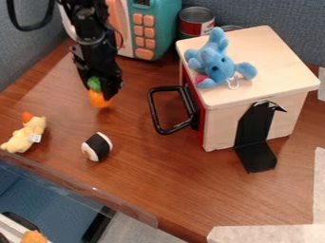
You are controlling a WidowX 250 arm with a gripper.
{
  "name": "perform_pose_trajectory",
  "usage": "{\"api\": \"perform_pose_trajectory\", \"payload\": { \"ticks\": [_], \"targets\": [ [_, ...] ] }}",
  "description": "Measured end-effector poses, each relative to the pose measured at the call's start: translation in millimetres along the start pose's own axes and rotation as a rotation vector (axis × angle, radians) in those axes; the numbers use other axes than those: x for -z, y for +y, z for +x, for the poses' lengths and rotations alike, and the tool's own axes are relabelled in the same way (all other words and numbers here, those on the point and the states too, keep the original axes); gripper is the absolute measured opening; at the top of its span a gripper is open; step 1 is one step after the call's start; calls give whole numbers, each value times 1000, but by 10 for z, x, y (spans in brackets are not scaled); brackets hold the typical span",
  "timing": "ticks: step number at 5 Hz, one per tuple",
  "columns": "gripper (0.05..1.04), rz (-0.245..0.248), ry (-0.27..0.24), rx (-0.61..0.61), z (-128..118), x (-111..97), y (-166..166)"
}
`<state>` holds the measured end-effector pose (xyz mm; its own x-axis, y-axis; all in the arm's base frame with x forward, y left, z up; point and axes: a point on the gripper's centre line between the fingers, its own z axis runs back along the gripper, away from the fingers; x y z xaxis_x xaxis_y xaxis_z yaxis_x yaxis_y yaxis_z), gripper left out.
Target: Picking the orange and green troy and moving it
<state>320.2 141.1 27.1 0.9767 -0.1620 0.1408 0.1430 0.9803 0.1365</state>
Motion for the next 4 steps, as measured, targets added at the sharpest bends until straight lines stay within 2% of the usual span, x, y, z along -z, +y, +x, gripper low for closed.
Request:
{"api": "perform_pose_trajectory", "payload": {
  "ticks": [1, 2, 3, 4],
  "targets": [
    [708, -11, 6, 13, -25, 36, -63],
    [978, -20, 6, 22, -23, 36, -81],
    [1005, -35, 18, 24, -43, 35, -105],
    [1001, -60, 12, 25, -46, -160, -143]
  ]
}}
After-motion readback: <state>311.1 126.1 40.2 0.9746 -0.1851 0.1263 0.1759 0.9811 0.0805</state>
